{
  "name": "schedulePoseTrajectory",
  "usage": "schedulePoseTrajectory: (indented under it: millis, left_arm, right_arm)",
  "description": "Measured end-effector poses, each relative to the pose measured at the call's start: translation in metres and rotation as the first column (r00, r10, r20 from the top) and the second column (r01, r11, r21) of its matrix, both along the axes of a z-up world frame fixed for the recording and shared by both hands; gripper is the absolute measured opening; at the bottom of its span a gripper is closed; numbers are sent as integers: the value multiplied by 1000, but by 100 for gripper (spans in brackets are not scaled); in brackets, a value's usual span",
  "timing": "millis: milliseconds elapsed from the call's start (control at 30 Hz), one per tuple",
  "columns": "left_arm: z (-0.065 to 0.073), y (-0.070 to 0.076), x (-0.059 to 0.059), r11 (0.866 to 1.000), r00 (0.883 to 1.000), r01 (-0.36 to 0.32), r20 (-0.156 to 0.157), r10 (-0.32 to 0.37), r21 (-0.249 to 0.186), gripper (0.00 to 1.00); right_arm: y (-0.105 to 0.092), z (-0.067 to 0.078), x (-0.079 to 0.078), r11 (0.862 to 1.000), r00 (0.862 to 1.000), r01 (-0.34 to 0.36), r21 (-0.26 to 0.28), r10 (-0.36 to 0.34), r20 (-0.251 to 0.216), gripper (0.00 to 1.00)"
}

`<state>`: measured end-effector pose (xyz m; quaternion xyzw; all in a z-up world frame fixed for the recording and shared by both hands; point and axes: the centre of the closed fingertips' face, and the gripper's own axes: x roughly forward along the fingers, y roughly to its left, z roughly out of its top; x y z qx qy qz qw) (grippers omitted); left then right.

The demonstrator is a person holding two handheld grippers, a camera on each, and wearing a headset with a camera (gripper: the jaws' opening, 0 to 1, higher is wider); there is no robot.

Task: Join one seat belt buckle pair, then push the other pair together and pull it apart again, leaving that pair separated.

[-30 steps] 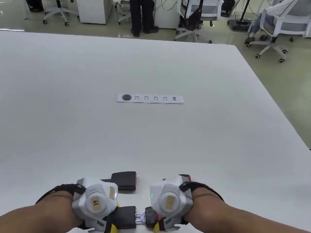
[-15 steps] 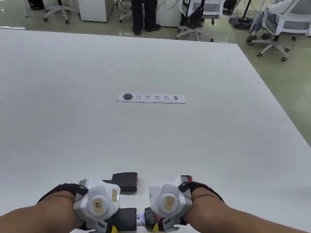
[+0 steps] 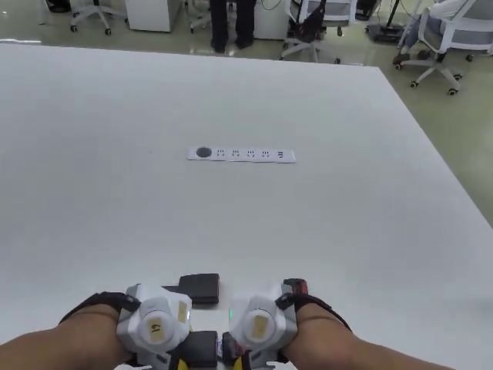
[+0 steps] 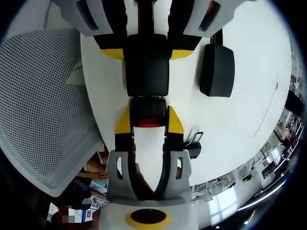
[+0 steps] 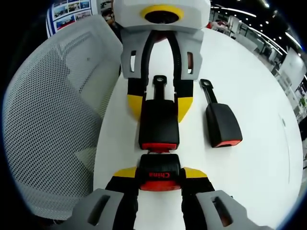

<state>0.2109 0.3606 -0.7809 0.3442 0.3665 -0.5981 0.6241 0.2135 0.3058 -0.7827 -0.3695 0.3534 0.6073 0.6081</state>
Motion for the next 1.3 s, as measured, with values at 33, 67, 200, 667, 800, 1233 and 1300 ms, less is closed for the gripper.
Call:
schedulePoseTrajectory:
  millis: [33, 67, 200, 667, 800, 1233, 1300]
  left_arm:
    - [0, 0, 0, 1000, 1000, 1, 0, -1, 2, 32]
    - [0, 0, 0, 1000, 1000, 2, 1, -2, 3, 32]
    - [1, 0, 0, 1000, 1000, 0, 0, 0, 3, 32]
    - [0, 3, 1, 1000, 1000, 4, -4, -4, -6, 32]
    - [-2, 4, 2, 1000, 1000, 5, -5, -5, -1, 32]
    - [-3, 6, 3, 1000, 1000, -5, -3, 5, 7, 33]
    - [-3, 7, 3, 1000, 1000, -10, -4, 10, 2, 33]
  right_arm:
    - [0, 0, 0, 1000, 1000, 0, 0, 0, 0, 30]
    - [0, 0, -1, 1000, 1000, -2, -3, 2, -1, 30]
    - [-2, 2, -4, 1000, 1000, -6, -9, 6, 0, 30]
    - [-7, 3, -5, 1000, 1000, 7, 6, -7, 0, 30]
    - [-7, 2, -5, 1000, 1000, 18, 8, -18, -4, 30]
    - [-7, 1, -5, 999, 999, 42, 26, -41, -6, 31]
    - [-7, 3, -5, 998, 999, 52, 39, -52, -12, 31]
